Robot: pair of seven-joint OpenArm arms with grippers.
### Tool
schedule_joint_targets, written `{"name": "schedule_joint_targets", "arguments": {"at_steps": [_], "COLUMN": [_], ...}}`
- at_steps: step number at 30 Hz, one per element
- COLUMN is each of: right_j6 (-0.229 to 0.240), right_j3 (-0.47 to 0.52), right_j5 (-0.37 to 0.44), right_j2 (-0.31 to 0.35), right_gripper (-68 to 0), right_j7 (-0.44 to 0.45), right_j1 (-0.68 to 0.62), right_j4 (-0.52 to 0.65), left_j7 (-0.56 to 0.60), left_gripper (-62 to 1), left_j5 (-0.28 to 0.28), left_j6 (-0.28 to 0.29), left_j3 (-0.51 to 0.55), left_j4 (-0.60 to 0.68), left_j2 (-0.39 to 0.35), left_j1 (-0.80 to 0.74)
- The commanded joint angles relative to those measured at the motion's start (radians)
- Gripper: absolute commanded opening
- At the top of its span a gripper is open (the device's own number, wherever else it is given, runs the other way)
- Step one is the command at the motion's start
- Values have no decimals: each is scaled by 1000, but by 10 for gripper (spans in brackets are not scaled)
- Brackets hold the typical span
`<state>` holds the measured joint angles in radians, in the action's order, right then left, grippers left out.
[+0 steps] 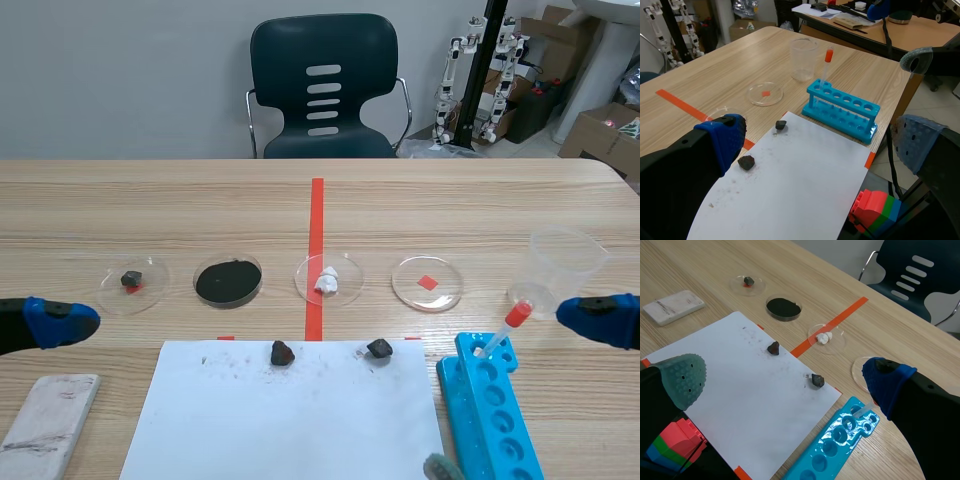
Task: Pick up the dropper by the top with the right hand
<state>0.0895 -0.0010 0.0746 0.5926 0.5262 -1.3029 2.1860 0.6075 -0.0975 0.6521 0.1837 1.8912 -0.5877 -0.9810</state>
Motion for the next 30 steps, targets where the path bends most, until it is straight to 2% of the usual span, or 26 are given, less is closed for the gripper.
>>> {"name": "schedule_joint_targets", "arguments": {"at_steps": [1,23,27,30], "right_j6": [-4,-5,-42,-101], "right_j3": [2,2,2,3], "right_j5": [8,8,16,34], "right_j2": [-6,-6,-5,-5], "right_gripper": [4,4,4,4], "right_j7": [15,16,2,-47], "right_j1": [6,6,6,6], "right_j4": [5,5,5,4], "left_j7": [17,17,17,17], "left_gripper": [6,6,6,6], "left_j5": [-11,-11,-11,-11], "left_j6": [1,1,1,1], "left_j3": [-8,-8,-8,-8], "left_j4": [5,5,5,5], "left_j2": [0,0,0,0], "left_j1": [-2,-2,-2,-2]}}
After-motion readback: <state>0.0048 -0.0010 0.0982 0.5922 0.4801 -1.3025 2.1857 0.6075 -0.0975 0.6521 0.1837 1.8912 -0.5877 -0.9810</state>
